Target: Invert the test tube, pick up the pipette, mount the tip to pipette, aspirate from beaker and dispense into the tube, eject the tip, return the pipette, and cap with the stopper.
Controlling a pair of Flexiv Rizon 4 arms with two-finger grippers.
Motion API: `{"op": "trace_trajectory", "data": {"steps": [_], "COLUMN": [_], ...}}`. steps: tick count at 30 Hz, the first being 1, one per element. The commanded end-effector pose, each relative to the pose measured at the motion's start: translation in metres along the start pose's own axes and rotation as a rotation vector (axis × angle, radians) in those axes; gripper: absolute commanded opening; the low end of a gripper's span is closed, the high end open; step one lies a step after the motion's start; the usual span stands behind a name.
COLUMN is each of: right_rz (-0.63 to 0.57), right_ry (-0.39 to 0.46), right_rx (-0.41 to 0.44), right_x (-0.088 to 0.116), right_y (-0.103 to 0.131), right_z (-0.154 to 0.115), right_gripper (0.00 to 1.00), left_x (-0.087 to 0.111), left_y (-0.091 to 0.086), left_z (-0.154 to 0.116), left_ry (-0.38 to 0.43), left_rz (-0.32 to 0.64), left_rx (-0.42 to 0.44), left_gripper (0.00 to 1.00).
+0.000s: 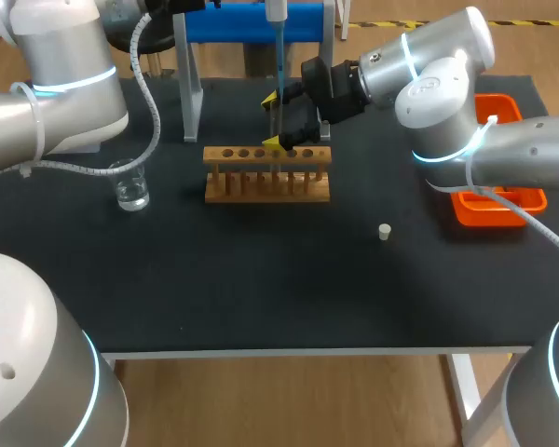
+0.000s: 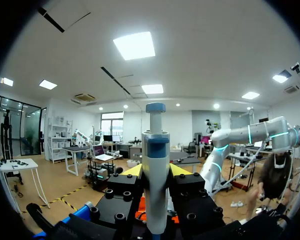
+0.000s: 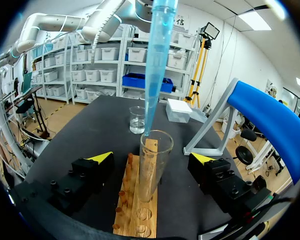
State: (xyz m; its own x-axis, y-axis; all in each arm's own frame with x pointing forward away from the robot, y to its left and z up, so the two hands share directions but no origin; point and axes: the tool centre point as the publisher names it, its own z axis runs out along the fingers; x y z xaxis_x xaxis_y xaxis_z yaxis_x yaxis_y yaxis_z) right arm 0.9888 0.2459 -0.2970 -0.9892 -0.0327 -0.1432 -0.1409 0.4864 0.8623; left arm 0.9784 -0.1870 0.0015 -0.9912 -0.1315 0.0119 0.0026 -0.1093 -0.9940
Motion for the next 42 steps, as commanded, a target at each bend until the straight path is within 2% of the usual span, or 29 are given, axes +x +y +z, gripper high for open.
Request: {"op": "trace_trajectory", "data": {"steps": [1,25,42], "right_rz": [0.004,0.007,0.013], "right_ry": [0.001,0.008,-0.005], "right_rx": [0.000,0.014,0.039], "right_x": [-0.001,0.001,0.000], "right_y": [0.000,0.000,-0.002], "right_z": [0.000,0.013,0.010], "right_gripper": [1.00,1.00,1.00], "left_x": [-0.001,-0.001,-0.001], "left_y": [-0.001,-0.001,-0.001], "left_z": [-0.001,-0.001,-0.001], "left_ry": [0.004,0.004,0.004], "left_rz": [0.000,0.000,0.000], "left_rx": [-0.001,-0.001,-0.001], "left_gripper": [0.00,0.00,0.00]}}
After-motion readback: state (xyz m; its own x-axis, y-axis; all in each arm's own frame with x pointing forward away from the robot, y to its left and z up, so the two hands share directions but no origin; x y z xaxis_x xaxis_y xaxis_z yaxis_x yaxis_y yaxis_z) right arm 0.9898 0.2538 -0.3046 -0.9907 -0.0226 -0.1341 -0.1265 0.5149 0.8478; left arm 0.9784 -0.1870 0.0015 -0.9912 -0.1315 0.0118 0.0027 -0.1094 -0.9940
